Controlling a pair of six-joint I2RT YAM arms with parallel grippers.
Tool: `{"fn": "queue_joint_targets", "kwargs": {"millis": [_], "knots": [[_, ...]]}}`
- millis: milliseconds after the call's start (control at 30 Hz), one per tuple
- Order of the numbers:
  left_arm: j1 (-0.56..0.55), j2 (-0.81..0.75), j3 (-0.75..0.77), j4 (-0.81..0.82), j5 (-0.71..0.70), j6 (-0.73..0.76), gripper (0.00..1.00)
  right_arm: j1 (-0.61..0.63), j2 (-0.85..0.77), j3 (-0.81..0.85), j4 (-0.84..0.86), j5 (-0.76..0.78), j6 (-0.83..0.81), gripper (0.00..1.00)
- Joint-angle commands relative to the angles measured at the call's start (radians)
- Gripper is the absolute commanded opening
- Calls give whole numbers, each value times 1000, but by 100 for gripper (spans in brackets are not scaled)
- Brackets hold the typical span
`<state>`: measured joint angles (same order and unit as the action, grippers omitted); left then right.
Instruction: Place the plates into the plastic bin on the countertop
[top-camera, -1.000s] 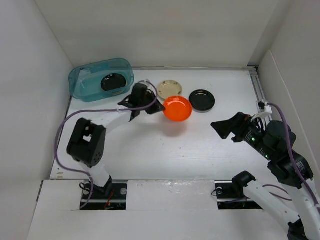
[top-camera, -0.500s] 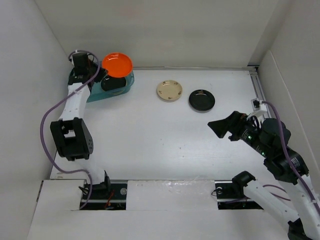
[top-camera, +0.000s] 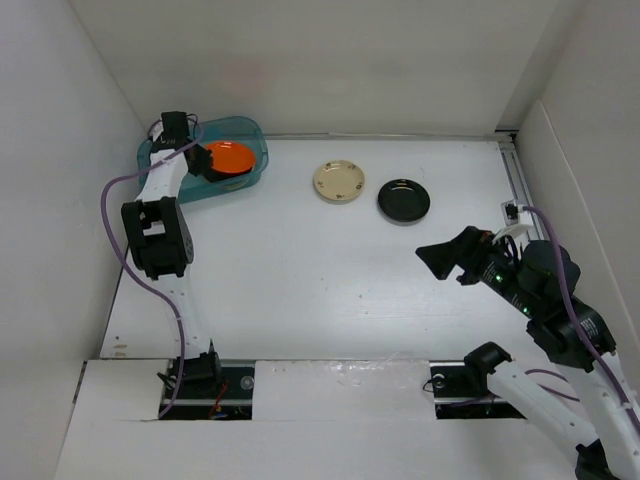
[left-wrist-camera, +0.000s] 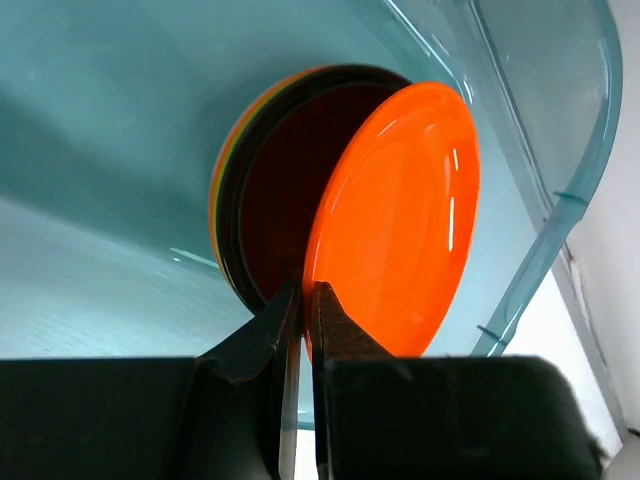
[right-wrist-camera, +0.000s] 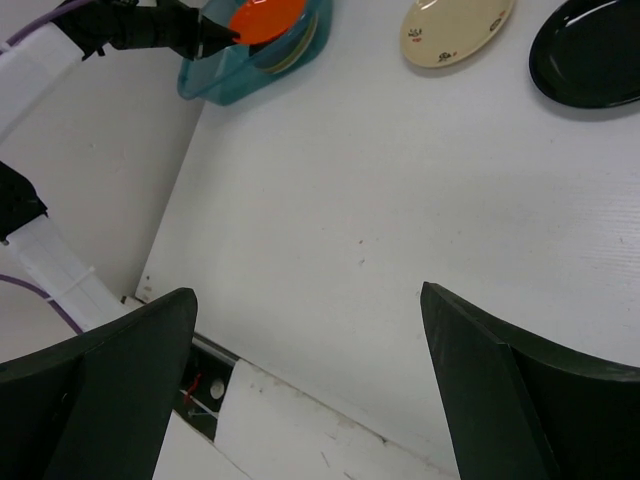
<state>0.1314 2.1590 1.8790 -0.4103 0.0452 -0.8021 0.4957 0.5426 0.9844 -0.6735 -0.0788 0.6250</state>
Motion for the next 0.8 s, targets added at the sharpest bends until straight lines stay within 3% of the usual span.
{"fn": "queue_joint_targets", "kwargs": {"millis": [0,33,67,133,433,633,767], "knots": [[25,-59,48,-2,-41,-43,0,-8,-9,3,32,8,-11,99],[25,-48,64,-2,-30,-33,25,-8,-9,13,32,17,-11,99],[25,-48,74,-18,-30,-32,41,-8,-9,13,32,17,-11,99],[25,-66,62,-1,2,-23,99,-8,-18,13,23,17,-11,99],[-28,-431,-131,241,84,14,100,-8,2,13,32,27,-11,99],[-291,-608,-492,359,29,-89,100,-8,37,32,43,56,-11,99],[-516,-630,-664,451,-155,-164,100,-8,49,112,6,99,-24,99]]}}
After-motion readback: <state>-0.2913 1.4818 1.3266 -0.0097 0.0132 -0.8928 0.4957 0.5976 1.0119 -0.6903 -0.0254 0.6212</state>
